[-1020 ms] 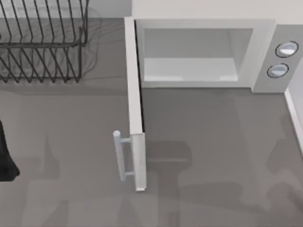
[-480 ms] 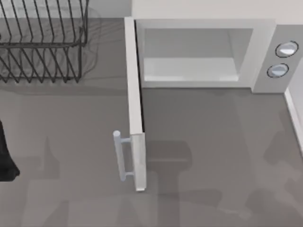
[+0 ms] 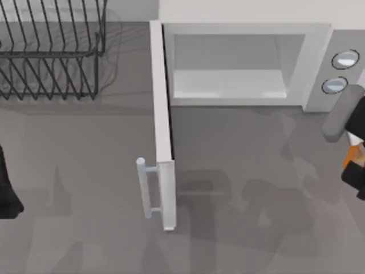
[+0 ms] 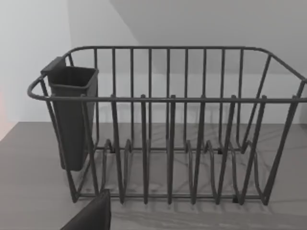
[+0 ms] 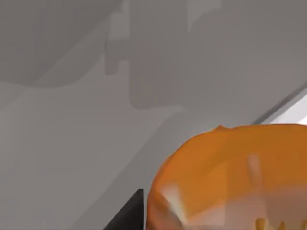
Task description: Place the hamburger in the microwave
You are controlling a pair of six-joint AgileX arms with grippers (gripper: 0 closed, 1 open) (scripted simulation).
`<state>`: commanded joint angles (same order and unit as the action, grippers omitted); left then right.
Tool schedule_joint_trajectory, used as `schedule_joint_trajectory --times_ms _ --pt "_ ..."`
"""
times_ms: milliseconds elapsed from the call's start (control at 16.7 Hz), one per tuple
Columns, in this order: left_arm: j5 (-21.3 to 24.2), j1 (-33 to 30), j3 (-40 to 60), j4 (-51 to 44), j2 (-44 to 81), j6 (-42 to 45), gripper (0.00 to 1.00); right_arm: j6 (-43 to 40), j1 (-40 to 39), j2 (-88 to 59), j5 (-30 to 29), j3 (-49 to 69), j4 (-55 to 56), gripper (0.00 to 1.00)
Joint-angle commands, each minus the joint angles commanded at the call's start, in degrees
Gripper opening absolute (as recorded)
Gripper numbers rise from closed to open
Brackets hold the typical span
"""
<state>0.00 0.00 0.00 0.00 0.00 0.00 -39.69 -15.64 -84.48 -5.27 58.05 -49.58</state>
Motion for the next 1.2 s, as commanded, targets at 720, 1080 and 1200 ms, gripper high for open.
schedule_joint_trajectory --times_ms 720,1080,1200 --pt "0.0 0.0 0.0 0.0 0.0 0.0 1.0 43.4 -21.7 -38.7 -22.9 10.9 66.2 0.0" --pt "0.0 0.0 0.0 0.0 0.0 0.0 1.0 55.8 -23.2 -45.6 -31.9 13.8 81.4 0.0" --pt "0.0 0.0 0.0 0.0 0.0 0.0 1.0 56.5 -23.2 -45.9 -32.5 14.1 81.9 0.0"
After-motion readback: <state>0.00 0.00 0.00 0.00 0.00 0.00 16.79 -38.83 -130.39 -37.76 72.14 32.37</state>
